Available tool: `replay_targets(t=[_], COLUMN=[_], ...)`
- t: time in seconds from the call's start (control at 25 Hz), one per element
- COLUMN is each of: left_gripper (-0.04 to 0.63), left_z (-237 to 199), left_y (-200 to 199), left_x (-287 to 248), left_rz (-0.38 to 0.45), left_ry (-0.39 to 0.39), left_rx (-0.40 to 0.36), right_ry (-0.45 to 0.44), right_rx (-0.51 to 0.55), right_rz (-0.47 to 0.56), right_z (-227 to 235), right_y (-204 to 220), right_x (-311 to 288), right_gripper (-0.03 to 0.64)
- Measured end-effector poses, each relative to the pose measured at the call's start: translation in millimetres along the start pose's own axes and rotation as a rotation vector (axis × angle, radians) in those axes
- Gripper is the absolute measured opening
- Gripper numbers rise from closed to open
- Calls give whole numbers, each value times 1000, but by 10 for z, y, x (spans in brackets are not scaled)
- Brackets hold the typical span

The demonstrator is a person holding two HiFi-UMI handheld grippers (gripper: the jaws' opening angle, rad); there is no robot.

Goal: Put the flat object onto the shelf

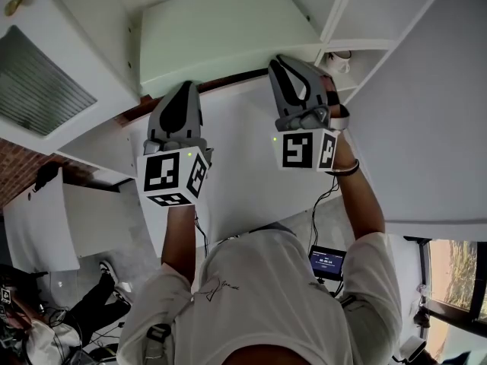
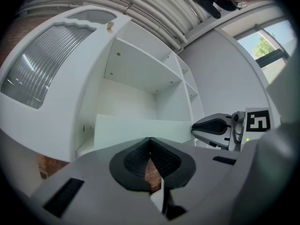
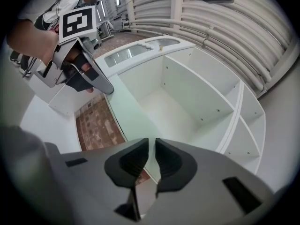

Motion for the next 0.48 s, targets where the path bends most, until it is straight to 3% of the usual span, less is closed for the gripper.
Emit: replay_targets(t=[0.16, 0.48], left_gripper=[12, 12], left_z=[-305, -440], left_y=[100, 109], left_x=[-121, -271], left_rz=[-14, -22], left_ry=[-9, -37], left_rx=[15, 39], right_ry=[-1, 15], right_rx=[-30, -94], right_rz=[-6, -17], right_z=[-180, -183], right_y=[-32, -28], right_x=[-312, -518], right_gripper=[52, 34])
Point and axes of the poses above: the fingertips, and each gripper's own axes: x backward along the fingers, z to its right, y out of its underside, the point moved 9 cm from there along x, backward along the fingers, and after that the axes turned 2 degrees about -x, right-handed, at the moved point
